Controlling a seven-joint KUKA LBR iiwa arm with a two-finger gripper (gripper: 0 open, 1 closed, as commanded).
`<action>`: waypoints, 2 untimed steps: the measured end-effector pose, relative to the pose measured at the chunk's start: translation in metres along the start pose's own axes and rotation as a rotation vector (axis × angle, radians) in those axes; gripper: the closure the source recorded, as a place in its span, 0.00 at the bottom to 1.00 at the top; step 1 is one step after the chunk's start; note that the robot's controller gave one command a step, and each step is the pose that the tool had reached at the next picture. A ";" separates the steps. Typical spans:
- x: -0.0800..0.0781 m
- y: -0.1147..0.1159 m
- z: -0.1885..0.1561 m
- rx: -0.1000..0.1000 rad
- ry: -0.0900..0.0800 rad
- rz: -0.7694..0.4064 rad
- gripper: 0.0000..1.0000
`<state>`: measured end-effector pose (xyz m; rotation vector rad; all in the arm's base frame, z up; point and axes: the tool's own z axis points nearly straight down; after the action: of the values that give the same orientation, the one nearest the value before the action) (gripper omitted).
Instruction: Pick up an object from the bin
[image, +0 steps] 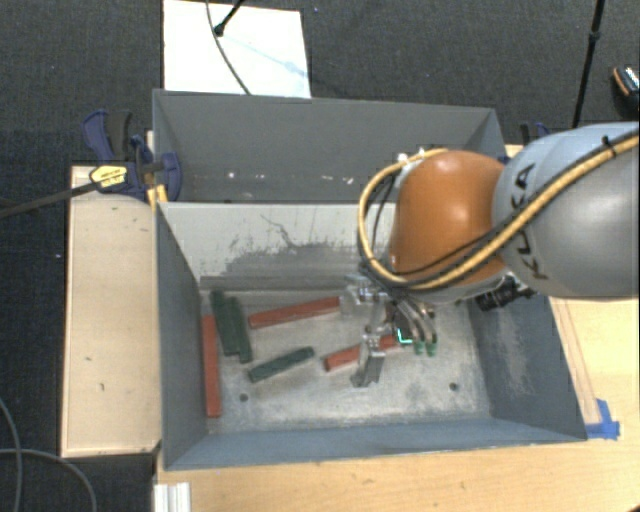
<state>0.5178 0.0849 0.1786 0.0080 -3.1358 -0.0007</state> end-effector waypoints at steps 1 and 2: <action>-0.031 -0.005 0.111 0.000 -0.004 0.103 0.00; -0.032 -0.005 0.108 -0.002 -0.008 0.108 1.00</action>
Offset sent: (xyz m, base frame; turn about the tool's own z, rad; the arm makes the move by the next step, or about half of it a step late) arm 0.0309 -0.0049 -0.1086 0.1050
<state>0.5494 0.0804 0.0706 -0.1613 -3.1401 -0.0028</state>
